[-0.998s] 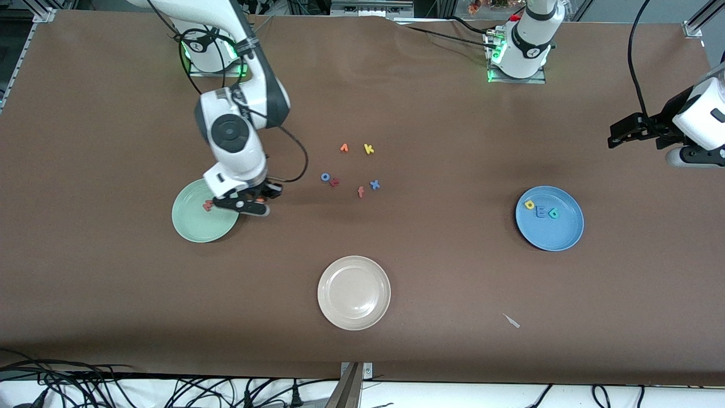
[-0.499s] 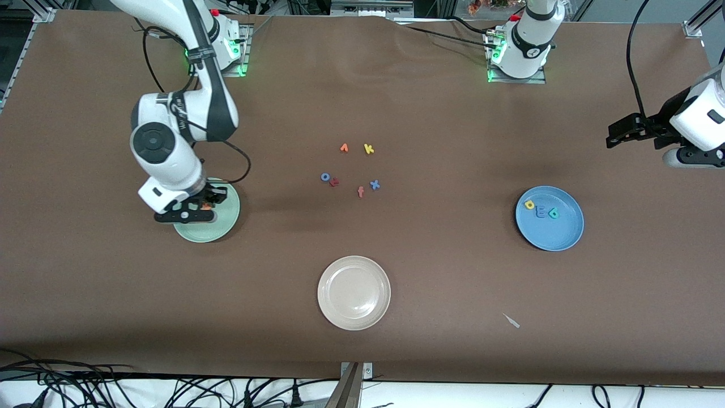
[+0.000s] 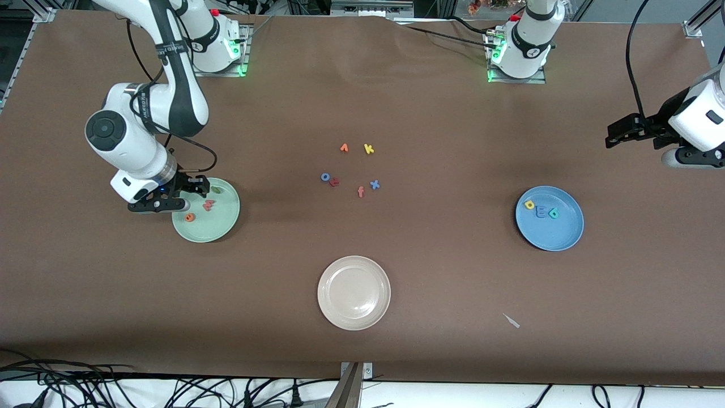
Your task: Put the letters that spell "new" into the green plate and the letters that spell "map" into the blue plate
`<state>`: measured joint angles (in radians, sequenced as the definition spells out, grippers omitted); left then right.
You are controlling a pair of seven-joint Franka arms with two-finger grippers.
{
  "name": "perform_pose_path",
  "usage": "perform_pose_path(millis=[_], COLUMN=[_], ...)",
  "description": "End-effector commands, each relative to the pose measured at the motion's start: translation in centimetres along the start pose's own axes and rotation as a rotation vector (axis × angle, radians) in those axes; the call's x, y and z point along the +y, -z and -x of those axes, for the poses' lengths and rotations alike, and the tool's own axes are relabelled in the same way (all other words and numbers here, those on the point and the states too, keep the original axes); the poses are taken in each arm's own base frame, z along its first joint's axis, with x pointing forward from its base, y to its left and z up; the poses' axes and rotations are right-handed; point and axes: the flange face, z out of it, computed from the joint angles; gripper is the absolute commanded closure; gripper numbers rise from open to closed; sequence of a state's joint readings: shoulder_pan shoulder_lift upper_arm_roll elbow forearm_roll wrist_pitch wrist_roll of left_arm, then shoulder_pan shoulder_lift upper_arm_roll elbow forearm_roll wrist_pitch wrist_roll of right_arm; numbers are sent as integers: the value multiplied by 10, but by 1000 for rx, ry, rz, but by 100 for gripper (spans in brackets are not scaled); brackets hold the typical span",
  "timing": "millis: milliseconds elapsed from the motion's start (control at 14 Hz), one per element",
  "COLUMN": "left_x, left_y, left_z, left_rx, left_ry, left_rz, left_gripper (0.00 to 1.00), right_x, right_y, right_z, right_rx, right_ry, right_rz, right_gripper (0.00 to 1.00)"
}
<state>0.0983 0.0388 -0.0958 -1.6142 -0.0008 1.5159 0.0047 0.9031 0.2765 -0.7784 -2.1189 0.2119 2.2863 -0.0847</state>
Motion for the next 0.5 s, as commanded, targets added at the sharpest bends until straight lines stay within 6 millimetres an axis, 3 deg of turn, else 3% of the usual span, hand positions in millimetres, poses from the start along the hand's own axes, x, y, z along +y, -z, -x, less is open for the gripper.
perform_pose_path(millis=[0, 428], left_x=[2, 2], left_y=[1, 1], left_z=[3, 3], left_rx=[-4, -4], left_ry=[-7, -7], left_rz=[25, 25], left_gripper=[0, 0], right_x=[-2, -22], right_y=[45, 154], right_z=[-11, -39], right_rx=[-36, -21], right_ry=[-5, -36], right_rz=[-53, -74], right_gripper=[0, 0])
